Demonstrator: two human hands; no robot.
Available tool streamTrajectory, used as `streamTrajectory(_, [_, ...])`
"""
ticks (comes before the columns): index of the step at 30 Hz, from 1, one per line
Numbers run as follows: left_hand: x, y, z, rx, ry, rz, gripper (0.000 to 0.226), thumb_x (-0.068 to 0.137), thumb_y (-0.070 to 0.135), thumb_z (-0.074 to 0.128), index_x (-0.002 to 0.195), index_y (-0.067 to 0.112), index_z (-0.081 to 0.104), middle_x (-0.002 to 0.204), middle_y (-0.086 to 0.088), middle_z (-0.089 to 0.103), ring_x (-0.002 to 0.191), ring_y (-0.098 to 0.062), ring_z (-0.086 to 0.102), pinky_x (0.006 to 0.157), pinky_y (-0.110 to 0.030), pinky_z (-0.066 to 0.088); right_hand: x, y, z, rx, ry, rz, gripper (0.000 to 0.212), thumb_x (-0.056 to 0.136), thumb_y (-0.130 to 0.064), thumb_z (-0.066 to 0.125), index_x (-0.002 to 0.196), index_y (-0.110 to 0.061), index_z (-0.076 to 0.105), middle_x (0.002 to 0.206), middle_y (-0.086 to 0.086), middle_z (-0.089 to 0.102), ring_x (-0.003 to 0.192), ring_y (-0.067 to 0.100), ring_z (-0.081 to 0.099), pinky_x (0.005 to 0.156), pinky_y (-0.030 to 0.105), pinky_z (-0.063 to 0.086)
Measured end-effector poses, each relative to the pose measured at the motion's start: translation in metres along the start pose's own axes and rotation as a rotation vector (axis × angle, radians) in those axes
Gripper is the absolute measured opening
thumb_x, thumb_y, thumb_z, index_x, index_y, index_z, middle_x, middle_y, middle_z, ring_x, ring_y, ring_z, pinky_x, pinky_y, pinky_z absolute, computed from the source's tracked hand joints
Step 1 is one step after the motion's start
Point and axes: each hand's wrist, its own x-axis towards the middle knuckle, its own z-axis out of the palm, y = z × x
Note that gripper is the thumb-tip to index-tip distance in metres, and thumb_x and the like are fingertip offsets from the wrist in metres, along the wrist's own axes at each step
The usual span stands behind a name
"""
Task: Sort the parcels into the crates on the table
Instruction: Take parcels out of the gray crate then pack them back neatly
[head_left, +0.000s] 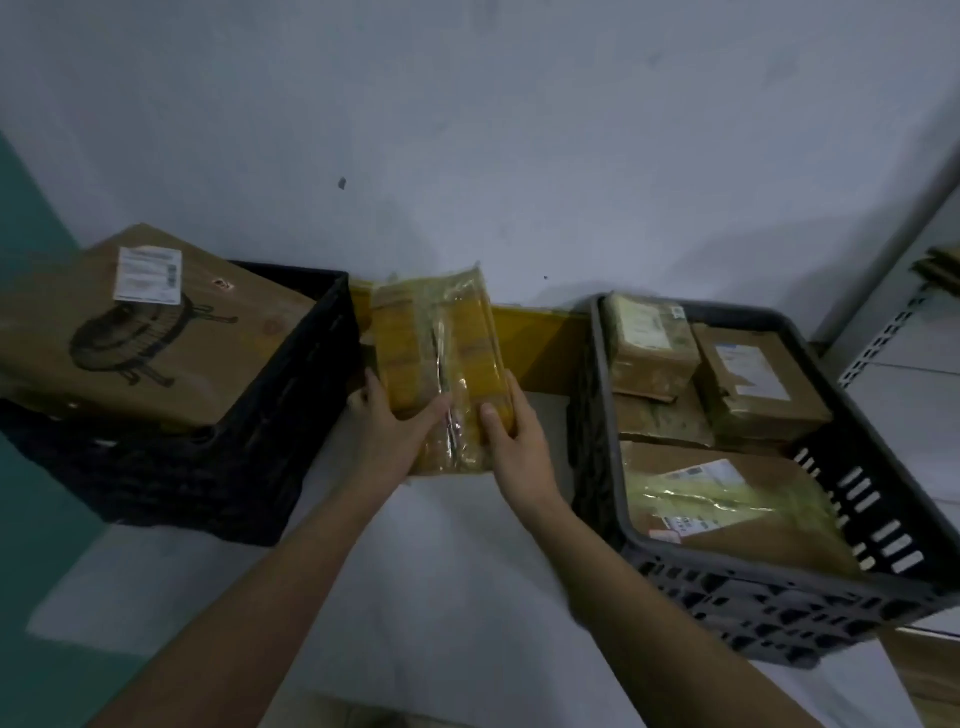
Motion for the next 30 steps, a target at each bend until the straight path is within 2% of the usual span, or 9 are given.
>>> streamTrajectory(2, [-0.022, 0.014, 0.008, 0.050, 0.095, -0.054, 0.132, 0.067, 0.067, 0.076, 0.157, 0.023, -0.010, 0.160, -0.003, 0.005, 0.142, -0.032, 0.027, 0.102, -0.044, 0.039, -0.015, -0.010, -0.001, -0.189, 0.029, -0.065, 0.056, 0.103, -0.035, 0.048, 0.155, -0.035, 0.028, 0.147, 0.000, 0.041, 0.134, 0.017, 0.043, 0.110, 0.041, 0.043])
streamTrajectory(4, [-0.040, 0.027, 0.013, 0.004, 0.119, -0.075, 0.141, 0.059, 0.073, 0.074, 0.154, 0.026, -0.018, 0.162, -0.005, 0.002, 0.145, -0.034, 0.023, 0.106, -0.046, 0.035, -0.031, -0.018, -0.003, -0.345, 0.070, -0.146, 0.057, 0.103, -0.037, 0.048, 0.155, -0.035, 0.025, 0.152, 0.002, 0.031, 0.139, 0.019, 0.033, 0.113, 0.043, 0.038])
streamTrajectory(12, [-0.076, 0.050, 0.014, -0.272, 0.133, -0.054, 0.145, 0.043, 0.077, 0.081, 0.153, 0.046, -0.011, 0.160, -0.005, 0.022, 0.140, -0.031, 0.036, 0.110, -0.053, 0.037, -0.077, -0.038, -0.024, -0.596, 0.014, -0.331, 0.063, 0.098, -0.041, 0.055, 0.155, -0.033, 0.029, 0.159, 0.004, 0.025, 0.143, 0.027, 0.018, 0.112, 0.044, 0.033])
streamTrajectory(15, [-0.076, 0.048, 0.006, -0.346, 0.100, -0.061, 0.123, 0.054, 0.068, 0.078, 0.152, 0.049, 0.007, 0.153, -0.001, 0.038, 0.134, -0.029, 0.043, 0.105, -0.060, 0.039, -0.080, -0.047, -0.042, -0.545, -0.089, -0.330, 0.054, 0.099, -0.048, 0.048, 0.150, -0.033, 0.039, 0.156, -0.004, 0.031, 0.141, 0.019, 0.022, 0.113, 0.045, 0.036])
streamTrajectory(18, [-0.072, 0.047, -0.005, -0.453, 0.096, -0.139, 0.099, 0.062, 0.068, 0.072, 0.149, 0.044, 0.029, 0.140, 0.004, 0.053, 0.125, -0.029, 0.051, 0.095, -0.059, 0.046, -0.067, -0.053, -0.068, -0.531, 0.052, -0.328, 0.046, 0.098, -0.044, 0.053, 0.141, -0.027, 0.050, 0.147, -0.002, 0.042, 0.131, 0.018, 0.037, 0.106, 0.043, 0.042])
streamTrajectory(20, [-0.071, 0.048, -0.012, -0.496, 0.056, -0.196, 0.093, 0.058, 0.075, 0.067, 0.142, 0.044, 0.042, 0.133, 0.004, 0.060, 0.119, -0.029, 0.057, 0.087, -0.057, 0.050, -0.055, -0.056, -0.087, -0.451, 0.106, -0.163, 0.058, 0.096, -0.049, 0.056, 0.147, -0.027, 0.041, 0.151, -0.001, 0.036, 0.136, 0.018, 0.034, 0.110, 0.041, 0.037])
streamTrajectory(22, [-0.072, 0.050, -0.014, -0.505, 0.017, -0.204, 0.089, 0.055, 0.077, 0.066, 0.135, 0.042, 0.051, 0.125, 0.002, 0.067, 0.114, -0.028, 0.061, 0.078, -0.051, 0.053, -0.047, -0.055, -0.098, -0.204, -0.002, 0.008, 0.071, 0.093, -0.054, 0.058, 0.153, -0.030, 0.029, 0.154, -0.003, 0.034, 0.137, 0.017, 0.036, 0.112, 0.041, 0.037])
streamTrajectory(25, [-0.075, 0.053, -0.008, -0.479, -0.047, -0.162, 0.084, 0.056, 0.078, 0.067, 0.131, 0.043, 0.054, 0.120, 0.004, 0.070, 0.113, -0.027, 0.064, 0.082, -0.053, 0.054, -0.046, -0.051, -0.103, 0.067, -0.130, 0.083, 0.070, 0.090, -0.057, 0.058, 0.150, -0.035, 0.031, 0.144, -0.004, 0.049, 0.123, 0.013, 0.055, 0.101, 0.042, 0.051])
streamTrajectory(30, [-0.070, 0.065, -0.004, -0.460, -0.135, -0.138, 0.098, 0.052, 0.079, 0.069, 0.139, 0.040, 0.046, 0.127, 0.002, 0.065, 0.117, -0.028, 0.060, 0.089, -0.059, 0.050, -0.042, -0.048, -0.107, 0.129, -0.103, 0.028, 0.049, 0.095, -0.047, 0.058, 0.140, -0.031, 0.045, 0.122, -0.013, 0.061, 0.111, 0.010, 0.064, 0.092, 0.041, 0.058])
